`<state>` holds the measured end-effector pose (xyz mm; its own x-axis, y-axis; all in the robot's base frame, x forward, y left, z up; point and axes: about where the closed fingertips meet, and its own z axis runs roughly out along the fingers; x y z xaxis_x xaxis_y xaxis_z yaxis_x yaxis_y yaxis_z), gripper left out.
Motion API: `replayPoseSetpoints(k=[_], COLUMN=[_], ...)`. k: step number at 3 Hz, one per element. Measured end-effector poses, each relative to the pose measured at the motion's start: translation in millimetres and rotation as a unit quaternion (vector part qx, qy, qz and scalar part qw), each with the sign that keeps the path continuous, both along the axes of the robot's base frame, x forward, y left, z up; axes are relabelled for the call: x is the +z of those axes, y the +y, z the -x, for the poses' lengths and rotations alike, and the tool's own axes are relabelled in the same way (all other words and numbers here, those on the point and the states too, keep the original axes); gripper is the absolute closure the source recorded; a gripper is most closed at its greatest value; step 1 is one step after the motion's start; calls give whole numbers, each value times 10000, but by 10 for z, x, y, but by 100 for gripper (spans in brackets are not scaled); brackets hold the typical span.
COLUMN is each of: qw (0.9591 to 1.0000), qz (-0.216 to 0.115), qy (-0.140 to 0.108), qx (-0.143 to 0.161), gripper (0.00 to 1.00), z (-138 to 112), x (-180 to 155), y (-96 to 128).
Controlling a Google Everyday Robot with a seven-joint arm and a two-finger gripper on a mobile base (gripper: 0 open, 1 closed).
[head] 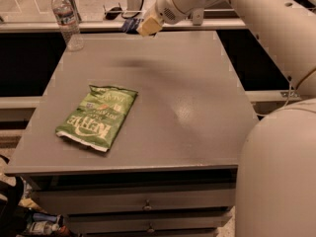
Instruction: Move rxbar blueberry near water bottle
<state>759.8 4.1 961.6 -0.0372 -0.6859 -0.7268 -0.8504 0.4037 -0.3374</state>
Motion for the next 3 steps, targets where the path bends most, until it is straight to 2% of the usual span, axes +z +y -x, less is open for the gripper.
replayPoseSetpoints(k=[1,2,3], qw=[10000,9987,9973], qz=[48,435,630], qy=[34,271,363], qx=[-8,-51,-68], gripper=[100,100,100], z=[-50,-452,-752], x=[-37,-314,-513], y=[29,252,449])
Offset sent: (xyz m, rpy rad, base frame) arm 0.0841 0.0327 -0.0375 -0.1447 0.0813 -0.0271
